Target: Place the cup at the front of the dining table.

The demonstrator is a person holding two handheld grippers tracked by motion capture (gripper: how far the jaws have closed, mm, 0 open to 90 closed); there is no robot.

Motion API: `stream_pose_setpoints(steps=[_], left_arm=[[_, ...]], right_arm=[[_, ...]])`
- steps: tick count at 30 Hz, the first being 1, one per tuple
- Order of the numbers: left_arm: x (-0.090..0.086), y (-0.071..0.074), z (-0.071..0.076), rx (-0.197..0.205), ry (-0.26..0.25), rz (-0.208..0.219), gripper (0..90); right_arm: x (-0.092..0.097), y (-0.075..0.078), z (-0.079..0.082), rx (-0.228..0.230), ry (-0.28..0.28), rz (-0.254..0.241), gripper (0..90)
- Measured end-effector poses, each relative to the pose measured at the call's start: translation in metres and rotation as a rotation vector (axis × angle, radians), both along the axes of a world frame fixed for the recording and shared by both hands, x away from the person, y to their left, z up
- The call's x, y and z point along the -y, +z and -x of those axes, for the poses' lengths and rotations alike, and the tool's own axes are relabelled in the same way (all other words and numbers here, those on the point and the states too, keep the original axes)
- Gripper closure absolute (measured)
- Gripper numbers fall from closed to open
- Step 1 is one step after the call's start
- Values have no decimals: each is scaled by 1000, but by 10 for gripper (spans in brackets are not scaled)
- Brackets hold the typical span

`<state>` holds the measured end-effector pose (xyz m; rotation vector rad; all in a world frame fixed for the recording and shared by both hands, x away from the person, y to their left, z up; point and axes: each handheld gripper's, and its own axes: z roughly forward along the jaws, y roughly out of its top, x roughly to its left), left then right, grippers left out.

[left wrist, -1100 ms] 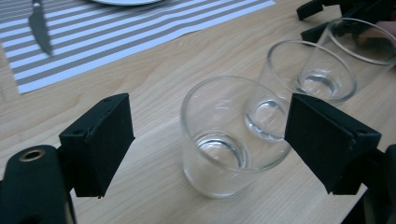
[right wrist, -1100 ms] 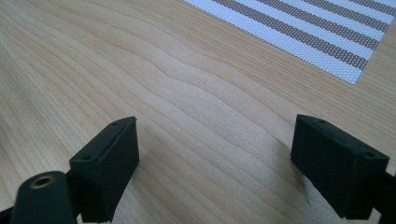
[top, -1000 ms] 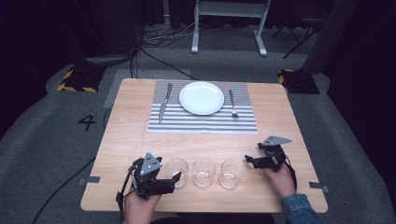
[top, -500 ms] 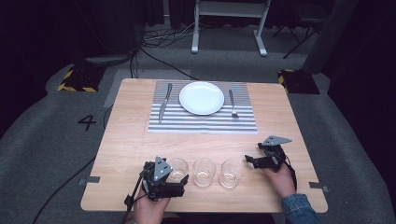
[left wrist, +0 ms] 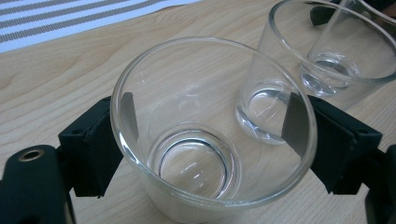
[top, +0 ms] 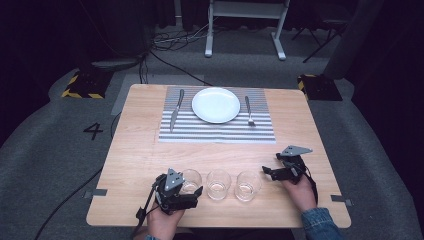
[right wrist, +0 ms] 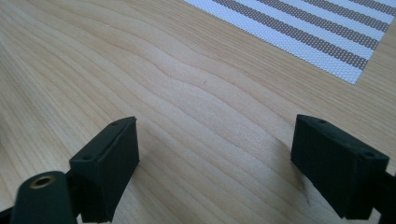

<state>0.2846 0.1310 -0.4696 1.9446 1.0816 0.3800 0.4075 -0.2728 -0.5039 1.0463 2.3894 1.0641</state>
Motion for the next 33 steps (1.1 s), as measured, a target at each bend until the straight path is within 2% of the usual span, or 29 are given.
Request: stream_pose_setpoints(steps=[3,5,7,12,13,18,20,31,33], left_arm=[[1,1,1,8,-4,-14,167],[1,2,2,34,-6,-48,176],[3,2,1,31,-11,-45,182],[5,10,-1,-8,-2,-78,183],[5,13,-2,-4,-4,-88,183],[2,22,-5,2,1,-72,184],[0,28,-8,2,-9,-80,184],[-7,51,-24,11,1,-63,184],[-8,56,-28,5,-5,-76,183]], right_arm=[[0,0,0,0,0,-1,155],[0,0,0,0,0,1,155],[0,0,0,2,-1,1,156],[-1,0,0,5,1,6,155],[-1,0,0,5,1,7,155],[-1,0,0,8,3,14,156],[-1,0,0,8,2,18,156],[-2,0,0,9,0,18,156],[-2,0,0,12,-1,20,155]])
